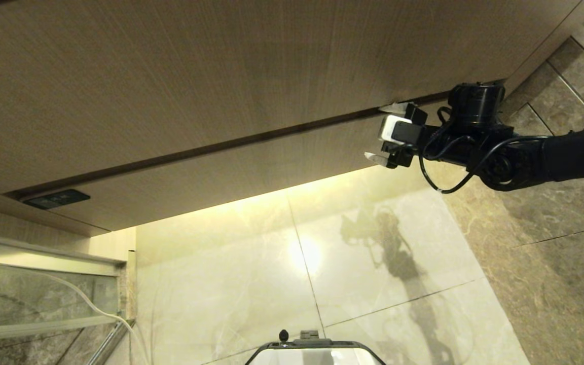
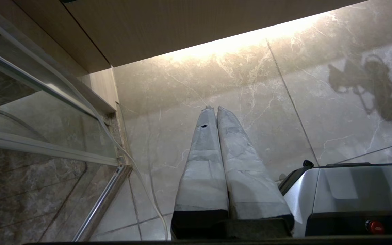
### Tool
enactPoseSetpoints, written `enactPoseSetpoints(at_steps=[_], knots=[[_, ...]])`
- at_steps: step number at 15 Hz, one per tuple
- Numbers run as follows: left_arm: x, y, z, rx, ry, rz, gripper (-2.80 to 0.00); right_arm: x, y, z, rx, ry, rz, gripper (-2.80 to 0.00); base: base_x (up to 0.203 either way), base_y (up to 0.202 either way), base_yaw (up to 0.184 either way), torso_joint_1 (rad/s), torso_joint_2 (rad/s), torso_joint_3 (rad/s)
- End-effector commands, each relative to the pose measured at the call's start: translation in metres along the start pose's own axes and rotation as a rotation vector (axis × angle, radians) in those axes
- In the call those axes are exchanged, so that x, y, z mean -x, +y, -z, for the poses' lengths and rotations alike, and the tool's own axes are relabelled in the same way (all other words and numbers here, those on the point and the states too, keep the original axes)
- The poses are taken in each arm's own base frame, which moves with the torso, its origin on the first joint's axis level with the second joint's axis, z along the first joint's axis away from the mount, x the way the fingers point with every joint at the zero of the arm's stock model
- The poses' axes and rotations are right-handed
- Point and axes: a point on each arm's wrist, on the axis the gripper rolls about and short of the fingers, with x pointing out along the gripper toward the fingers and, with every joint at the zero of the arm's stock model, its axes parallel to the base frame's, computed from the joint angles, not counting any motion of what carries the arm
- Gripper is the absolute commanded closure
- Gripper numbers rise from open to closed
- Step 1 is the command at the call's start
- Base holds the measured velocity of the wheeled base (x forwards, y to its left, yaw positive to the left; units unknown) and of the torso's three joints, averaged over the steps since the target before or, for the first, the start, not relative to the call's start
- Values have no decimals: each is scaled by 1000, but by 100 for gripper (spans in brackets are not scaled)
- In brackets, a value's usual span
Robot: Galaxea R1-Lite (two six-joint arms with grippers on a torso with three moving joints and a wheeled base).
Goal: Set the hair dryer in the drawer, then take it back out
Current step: Pull open the drawer
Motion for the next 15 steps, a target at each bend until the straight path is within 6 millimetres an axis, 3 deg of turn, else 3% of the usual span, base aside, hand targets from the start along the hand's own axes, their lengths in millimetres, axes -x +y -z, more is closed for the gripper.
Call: enactPoseSetpoints(at_steps=[1, 6, 10, 15], knots=[[0, 0, 0, 0, 2, 0, 0, -8, 6, 6, 4, 3, -7, -280, 0, 0, 0, 0, 0, 0], [0, 0, 0, 0, 2, 1, 0, -13, 13, 17, -7, 22, -27, -280, 0, 0, 0, 0, 0, 0], [0, 0, 0, 0, 1, 0, 0, -5, 19, 28, -70, 104, -139, -280, 0, 0, 0, 0, 0, 0], [0, 0, 0, 0, 2, 1, 0, 3, 16, 35, -109, 205, -160, -280, 0, 0, 0, 0, 0, 0]])
